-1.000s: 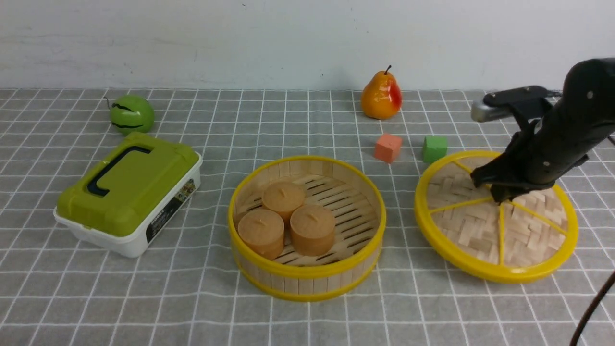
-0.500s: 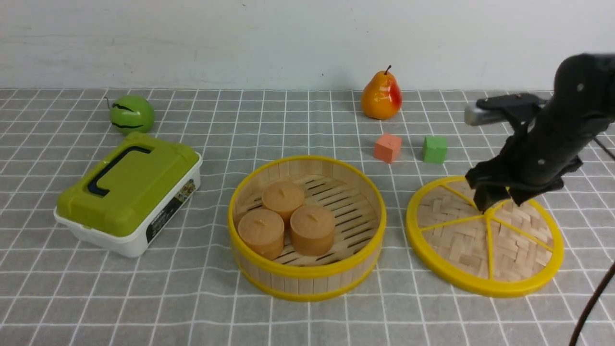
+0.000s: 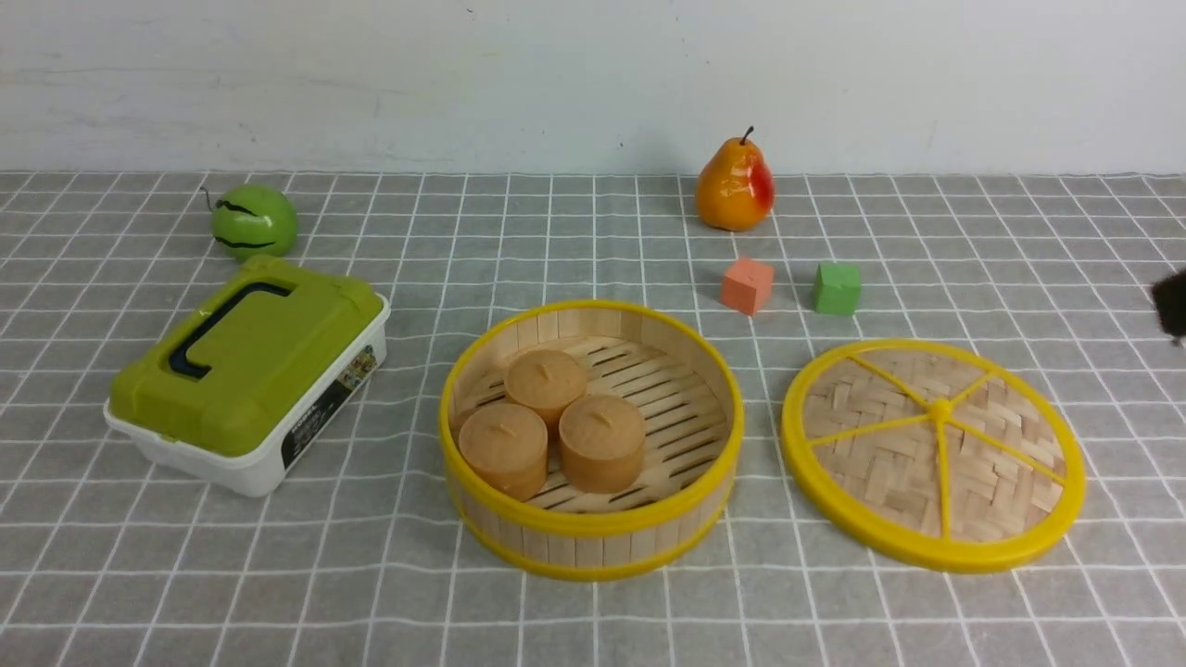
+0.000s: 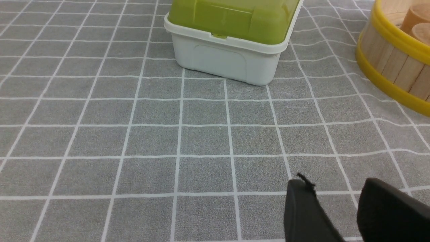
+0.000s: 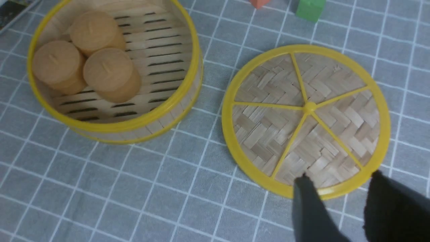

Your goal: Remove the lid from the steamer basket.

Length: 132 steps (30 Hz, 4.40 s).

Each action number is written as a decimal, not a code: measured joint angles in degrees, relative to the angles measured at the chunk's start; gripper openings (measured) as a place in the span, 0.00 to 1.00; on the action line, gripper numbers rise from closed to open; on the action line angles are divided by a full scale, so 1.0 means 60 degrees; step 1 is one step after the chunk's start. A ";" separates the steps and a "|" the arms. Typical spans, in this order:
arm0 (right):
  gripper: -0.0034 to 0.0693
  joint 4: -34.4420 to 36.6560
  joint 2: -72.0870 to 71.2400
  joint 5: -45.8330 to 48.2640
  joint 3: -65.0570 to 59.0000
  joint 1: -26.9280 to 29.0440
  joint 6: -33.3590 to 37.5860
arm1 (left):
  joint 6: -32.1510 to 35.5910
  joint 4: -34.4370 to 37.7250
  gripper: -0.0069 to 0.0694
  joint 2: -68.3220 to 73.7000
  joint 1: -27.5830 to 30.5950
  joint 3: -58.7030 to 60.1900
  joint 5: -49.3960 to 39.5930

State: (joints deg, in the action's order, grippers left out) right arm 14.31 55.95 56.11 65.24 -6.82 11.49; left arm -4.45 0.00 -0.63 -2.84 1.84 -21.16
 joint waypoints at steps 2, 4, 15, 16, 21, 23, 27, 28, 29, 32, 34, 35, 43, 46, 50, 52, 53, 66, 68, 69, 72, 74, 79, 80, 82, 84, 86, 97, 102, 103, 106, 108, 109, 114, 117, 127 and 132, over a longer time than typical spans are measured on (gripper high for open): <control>0.09 0.0045 -0.1304 -0.0213 -0.0889 0.0000 0.0000 | 0.0000 0.0000 0.40 0.0000 0.0000 0.0000 0.0000; 0.03 0.0065 -0.2374 -0.0380 -0.1574 0.0000 -0.0079 | 0.0000 0.0000 0.40 0.0000 0.0000 0.0000 0.0000; 0.02 -0.0015 -0.6273 -0.0887 -0.4105 0.0000 -0.0154 | 0.0000 0.0000 0.40 0.0000 0.0000 0.0000 0.0000; 0.02 -0.0054 -0.6493 -0.0857 -0.4214 0.0000 -0.0154 | 0.0000 0.0000 0.40 0.0000 0.0000 0.0000 0.0000; 0.03 -0.0092 -0.7530 -0.1360 -0.5314 0.0000 -0.0154 | 0.0000 0.0000 0.40 0.0000 0.0000 0.0000 0.0000; 0.03 0.0070 -0.8241 -0.2822 -0.6290 0.0000 -0.0154 | 0.0000 0.0000 0.40 0.0000 0.0000 0.0000 0.0000; 0.04 0.0160 -0.8888 -0.5336 -0.8055 0.0000 -0.0154 | 0.0000 0.0000 0.40 0.0000 0.0000 0.0000 0.0000; 0.04 0.0160 -0.8956 -0.5824 -0.8460 0.0000 -0.0154 | 0.0000 0.0000 0.40 0.0000 0.0000 0.0000 0.0000; 0.04 0.0160 -0.8999 -0.5929 -0.8561 0.0014 -0.0154 | 0.0000 0.0000 0.40 0.0000 0.0000 0.0000 0.0000; 0.04 -0.0178 -0.9376 -0.7036 -1.0076 0.0466 -0.0446 | 0.0000 0.0000 0.40 0.0000 0.0000 0.0000 0.0000; 0.05 -0.0560 -0.9419 -0.7164 -1.0642 0.0866 -0.0939 | 0.0000 0.0000 0.40 0.0000 0.0000 0.0000 0.0000; 0.05 -0.0801 -0.9419 -0.7219 -1.0864 0.1078 -0.1240 | 0.0000 0.0000 0.40 0.0000 0.0000 0.0000 0.0000; 0.06 -0.2772 -0.9419 -0.6024 -1.1116 0.1123 -0.3608 | 0.0000 0.0000 0.40 0.0000 0.0000 0.0000 0.0000; 0.07 -0.2990 -0.9419 -0.5821 -1.1083 0.0796 -0.4038 | 0.0000 0.0000 0.40 0.0000 0.0000 0.0000 0.0000; 0.08 -0.3064 -0.9419 -0.5739 -1.1066 0.0477 -0.4158 | 0.0000 0.0000 0.40 0.0000 0.0000 0.0000 0.0000; 0.08 -0.3085 -0.9419 -0.5719 -1.1054 0.0475 -0.4186 | 0.0000 0.0000 0.40 0.0000 0.0000 0.0000 0.0000; 0.08 -0.3108 -0.9419 -0.5706 -1.1054 0.0475 -0.4199 | 0.0000 0.0000 0.40 0.0000 0.0000 0.0000 0.0000; 0.10 -0.2730 -0.9419 -0.5698 -1.1054 0.1312 -0.3211 | 0.0000 0.0000 0.40 0.0000 0.0000 0.0000 0.0000; 0.10 -0.2706 -0.9419 -0.5698 -1.1054 0.1312 -0.3175 | 0.0000 0.0000 0.40 0.0000 0.0000 0.0000 0.0000; 0.11 -0.2698 -0.9419 -0.5698 -1.1054 0.1312 -0.3151 | 0.0000 0.0000 0.40 0.0000 0.0000 0.0000 0.0000; 0.11 -0.2667 -0.9419 -0.5698 -1.1054 0.1312 -0.3113 | 0.0000 0.0000 0.40 0.0000 0.0000 0.0000 0.0000; 0.11 -0.2660 -0.9419 -0.5698 -1.1054 0.1312 -0.3113 | 0.0000 0.0000 0.40 0.0000 0.0000 0.0000 0.0000; 0.11 -0.2631 -0.9419 -0.5698 -1.1054 0.1312 -0.3113 | 0.0000 0.0000 0.40 0.0000 0.0000 0.0000 0.0000; 0.12 -0.2631 -0.9419 -0.5698 -1.1054 0.1312 -0.3113 | 0.0000 0.0000 0.40 0.0000 0.0000 0.0000 0.0000; 0.12 -0.2631 -0.9419 -0.5698 -1.1054 0.1312 -0.3113 | 0.0000 0.0000 0.40 0.0000 0.0000 0.0000 0.0000; 0.13 -0.2631 -0.9419 -0.5698 -1.1054 0.1312 -0.3113 | 0.0000 0.0000 0.40 0.0000 0.0000 0.0000 0.0000; 0.13 -0.2631 -0.9419 -0.5698 -1.1054 0.1312 -0.3113 | 0.0000 0.0000 0.40 0.0000 0.0000 0.0000 0.0000; 0.14 -0.2631 -0.9419 -0.5698 -1.1054 0.1312 -0.3122 | 0.0000 0.0000 0.40 0.0000 0.0000 0.0000 0.0000; 0.15 -0.2631 -0.9419 -0.5698 -1.1054 0.1312 -0.3122 | 0.0000 0.0000 0.40 0.0000 0.0000 0.0000 0.0000; 0.15 -0.2631 -0.9419 -0.5698 -1.1054 0.1312 -0.3122 | 0.0000 0.0000 0.40 0.0000 0.0000 0.0000 0.0000; 0.15 -0.2631 -0.9419 -0.5698 -1.1054 0.1312 -0.3122 | 0.0000 0.0000 0.40 0.0000 0.0000 0.0000 0.0000; 0.15 -0.2631 -0.9419 -0.5698 -1.1054 0.1312 -0.3122 | 0.0000 0.0000 0.40 0.0000 0.0000 0.0000 0.0000; 0.16 -0.2631 -0.9419 -0.5698 -1.1054 0.1312 -0.3122 | 0.0000 0.0000 0.40 0.0000 0.0000 0.0000 0.0000; 0.17 -0.2631 -0.9419 -0.5698 -1.1054 0.1312 -0.3122 | 0.0000 0.0000 0.40 0.0000 0.0000 0.0000 0.0000; 0.18 -0.2631 -0.9419 -0.5698 -1.1054 0.1312 -0.3122 | 0.0000 0.0000 0.40 0.0000 0.0000 0.0000 0.0000; 0.20 -0.2631 -0.9419 -0.5698 -1.1054 0.1312 -0.3122 | 0.0000 0.0000 0.40 0.0000 0.0000 0.0000 0.0000; 0.21 -0.2631 -0.9419 -0.5698 -1.1054 0.1312 -0.3122 | 0.0000 0.0000 0.40 0.0000 0.0000 0.0000 0.0000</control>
State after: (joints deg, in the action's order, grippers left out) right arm -1.47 -0.57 21.93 -1.09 1.05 -7.24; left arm -4.45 0.00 -0.63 -2.84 1.84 -21.16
